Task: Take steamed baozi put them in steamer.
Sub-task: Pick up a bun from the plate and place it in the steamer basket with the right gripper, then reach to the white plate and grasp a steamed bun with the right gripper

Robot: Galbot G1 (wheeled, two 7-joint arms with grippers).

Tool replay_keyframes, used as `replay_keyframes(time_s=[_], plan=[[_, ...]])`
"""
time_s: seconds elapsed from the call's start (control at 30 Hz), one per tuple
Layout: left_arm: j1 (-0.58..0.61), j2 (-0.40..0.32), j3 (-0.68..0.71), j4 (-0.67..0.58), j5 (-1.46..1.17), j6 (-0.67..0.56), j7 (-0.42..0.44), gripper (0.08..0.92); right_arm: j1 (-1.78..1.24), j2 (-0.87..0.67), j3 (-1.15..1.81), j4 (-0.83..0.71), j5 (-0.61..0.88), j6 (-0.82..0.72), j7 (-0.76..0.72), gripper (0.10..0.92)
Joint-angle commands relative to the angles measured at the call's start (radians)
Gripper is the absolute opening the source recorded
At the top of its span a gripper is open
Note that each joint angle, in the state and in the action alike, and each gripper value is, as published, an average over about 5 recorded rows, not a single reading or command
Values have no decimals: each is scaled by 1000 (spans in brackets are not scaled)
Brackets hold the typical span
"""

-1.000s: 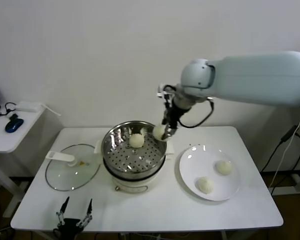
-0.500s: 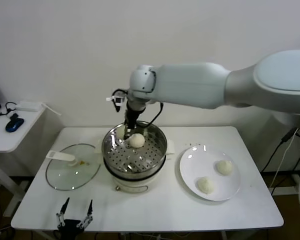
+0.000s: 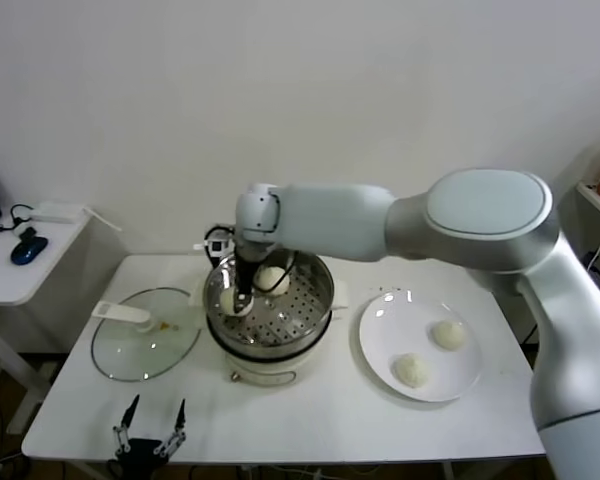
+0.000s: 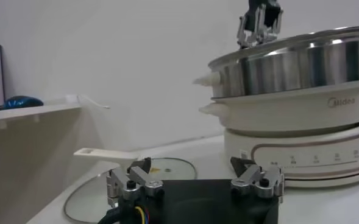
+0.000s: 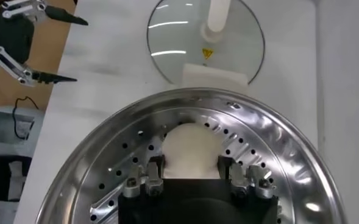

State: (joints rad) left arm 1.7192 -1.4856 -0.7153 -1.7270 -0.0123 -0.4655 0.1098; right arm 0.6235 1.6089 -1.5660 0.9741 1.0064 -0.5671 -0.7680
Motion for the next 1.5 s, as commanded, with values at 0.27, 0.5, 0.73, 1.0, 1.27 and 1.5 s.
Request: replay_keyframes(time_s=[0.27,0.5,0.73,1.0,1.27,1.5], plan=[[-7,8,-1,-4,0,4,1,823,75,-60,-13,73,29,11,-8,765],[-3,12,-2,-6,3,5,1,823,290,-279,-148,321,71,34,-61,822],[-3,9,-1,-5,11,4,1,823,484,-570,-361,567,-23,164,-188,823],[-12,0,-1,5,17,3,1,823,387,-795,-455,696,-258,135,-85,823],[-13,-10,-2,14,22,2,0,823,157,-952,-360,675,-426,85,-2,823],[-12,-17,-2,19,30,2,-2,823,-72,-977,-198,607,-460,45,57,823]])
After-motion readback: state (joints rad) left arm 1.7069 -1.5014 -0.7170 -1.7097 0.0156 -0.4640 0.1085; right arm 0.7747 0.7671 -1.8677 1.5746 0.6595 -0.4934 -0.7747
